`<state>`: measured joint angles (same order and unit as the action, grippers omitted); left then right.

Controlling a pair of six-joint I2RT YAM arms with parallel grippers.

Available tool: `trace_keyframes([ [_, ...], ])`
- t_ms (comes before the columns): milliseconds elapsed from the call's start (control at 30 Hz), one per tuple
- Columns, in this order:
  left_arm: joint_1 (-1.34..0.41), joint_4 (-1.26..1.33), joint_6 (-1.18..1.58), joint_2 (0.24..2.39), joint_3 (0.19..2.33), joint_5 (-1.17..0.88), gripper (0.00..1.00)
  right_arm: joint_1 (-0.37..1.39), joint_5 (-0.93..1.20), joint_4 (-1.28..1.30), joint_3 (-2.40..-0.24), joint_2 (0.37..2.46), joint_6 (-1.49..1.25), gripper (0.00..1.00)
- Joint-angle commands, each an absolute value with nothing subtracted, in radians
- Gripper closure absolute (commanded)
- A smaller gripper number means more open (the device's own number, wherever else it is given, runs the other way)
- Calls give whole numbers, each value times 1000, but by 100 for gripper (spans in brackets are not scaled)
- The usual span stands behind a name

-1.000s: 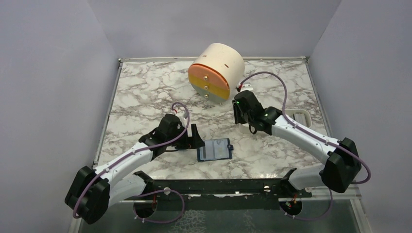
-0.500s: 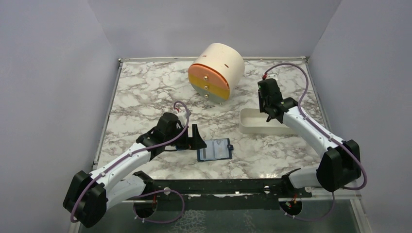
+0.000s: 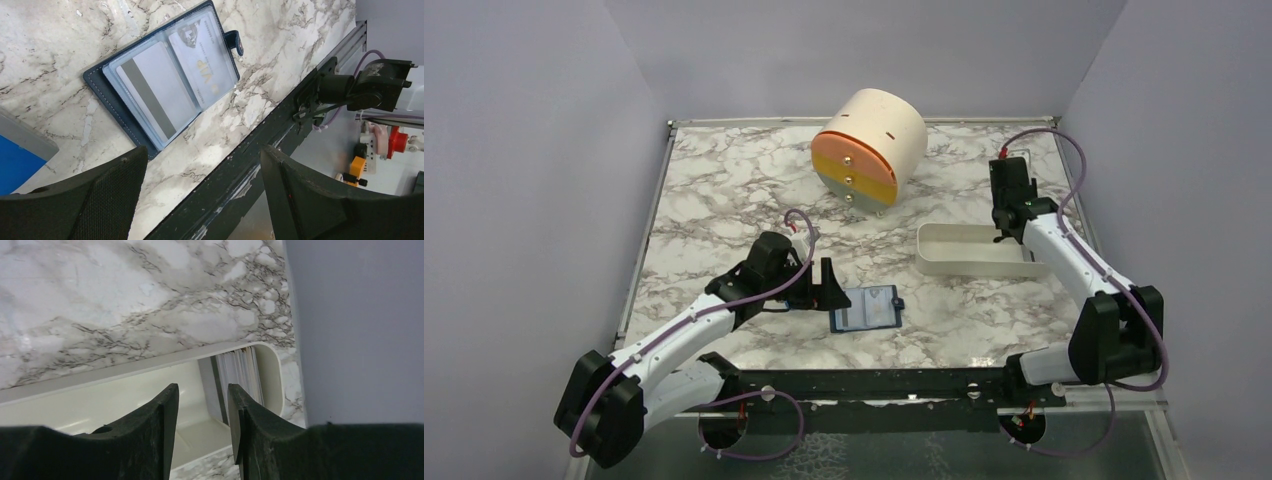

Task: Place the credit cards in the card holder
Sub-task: Pick up the credit card from the storage box.

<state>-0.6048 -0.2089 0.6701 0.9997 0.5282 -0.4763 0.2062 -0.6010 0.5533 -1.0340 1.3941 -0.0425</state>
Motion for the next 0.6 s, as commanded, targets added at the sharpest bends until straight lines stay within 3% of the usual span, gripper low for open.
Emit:
trace_keyframes([
  [0, -611, -178, 655, 1013, 532, -516, 16, 165, -623, 520, -1003, 1390, 20, 58],
  [567, -611, -177, 652, 1019, 536, -527, 16, 114, -670, 493, -936, 1517, 9, 58],
])
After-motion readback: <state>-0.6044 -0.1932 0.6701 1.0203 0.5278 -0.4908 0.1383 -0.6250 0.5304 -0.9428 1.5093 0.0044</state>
